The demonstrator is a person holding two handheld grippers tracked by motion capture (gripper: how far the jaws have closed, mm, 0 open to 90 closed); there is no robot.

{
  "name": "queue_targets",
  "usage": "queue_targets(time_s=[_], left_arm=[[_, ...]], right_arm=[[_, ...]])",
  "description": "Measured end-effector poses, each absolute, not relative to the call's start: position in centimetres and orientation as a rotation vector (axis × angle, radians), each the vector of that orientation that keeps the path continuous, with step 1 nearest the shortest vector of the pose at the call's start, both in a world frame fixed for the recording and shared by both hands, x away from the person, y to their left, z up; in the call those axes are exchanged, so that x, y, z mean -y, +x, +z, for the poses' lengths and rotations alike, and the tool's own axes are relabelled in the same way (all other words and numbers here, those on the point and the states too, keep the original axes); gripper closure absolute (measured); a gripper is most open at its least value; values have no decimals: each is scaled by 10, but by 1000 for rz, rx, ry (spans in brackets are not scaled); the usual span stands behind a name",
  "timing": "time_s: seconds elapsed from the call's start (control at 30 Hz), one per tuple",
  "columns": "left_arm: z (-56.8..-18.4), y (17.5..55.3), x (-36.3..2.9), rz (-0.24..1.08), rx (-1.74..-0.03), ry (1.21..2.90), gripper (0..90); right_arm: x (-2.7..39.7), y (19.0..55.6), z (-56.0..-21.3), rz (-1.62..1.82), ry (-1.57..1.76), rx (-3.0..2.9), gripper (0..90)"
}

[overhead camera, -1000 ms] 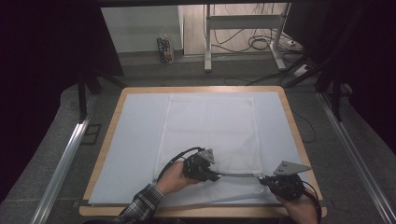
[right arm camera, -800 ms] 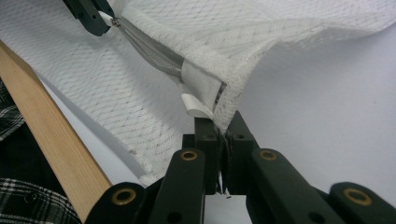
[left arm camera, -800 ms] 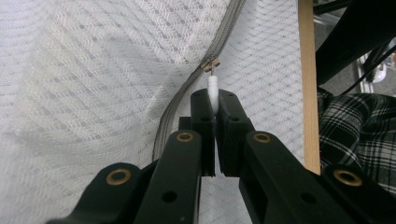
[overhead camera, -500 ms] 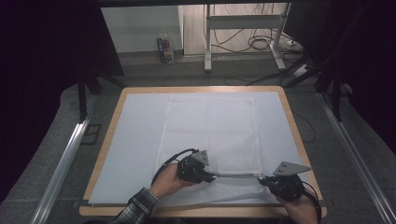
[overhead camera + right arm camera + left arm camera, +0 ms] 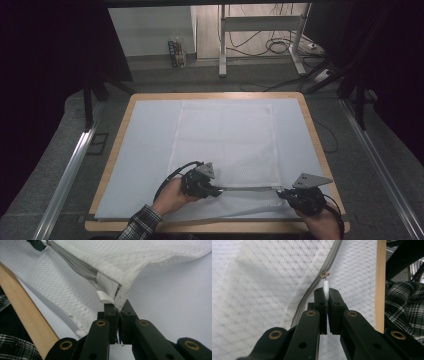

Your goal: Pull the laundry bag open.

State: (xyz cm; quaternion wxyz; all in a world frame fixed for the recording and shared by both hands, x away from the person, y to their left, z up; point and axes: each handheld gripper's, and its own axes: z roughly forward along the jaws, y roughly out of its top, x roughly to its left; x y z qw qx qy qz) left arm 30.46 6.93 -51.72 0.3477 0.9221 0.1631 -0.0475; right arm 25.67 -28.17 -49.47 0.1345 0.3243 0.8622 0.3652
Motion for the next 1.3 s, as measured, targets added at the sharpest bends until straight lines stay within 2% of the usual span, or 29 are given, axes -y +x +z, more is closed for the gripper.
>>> queue_targets(time_s=[1.3], left_arm=[[-519, 288, -124, -84, -596, 2330, 871]], right_arm=[[280, 257, -496, 1070, 932, -2525, 850]])
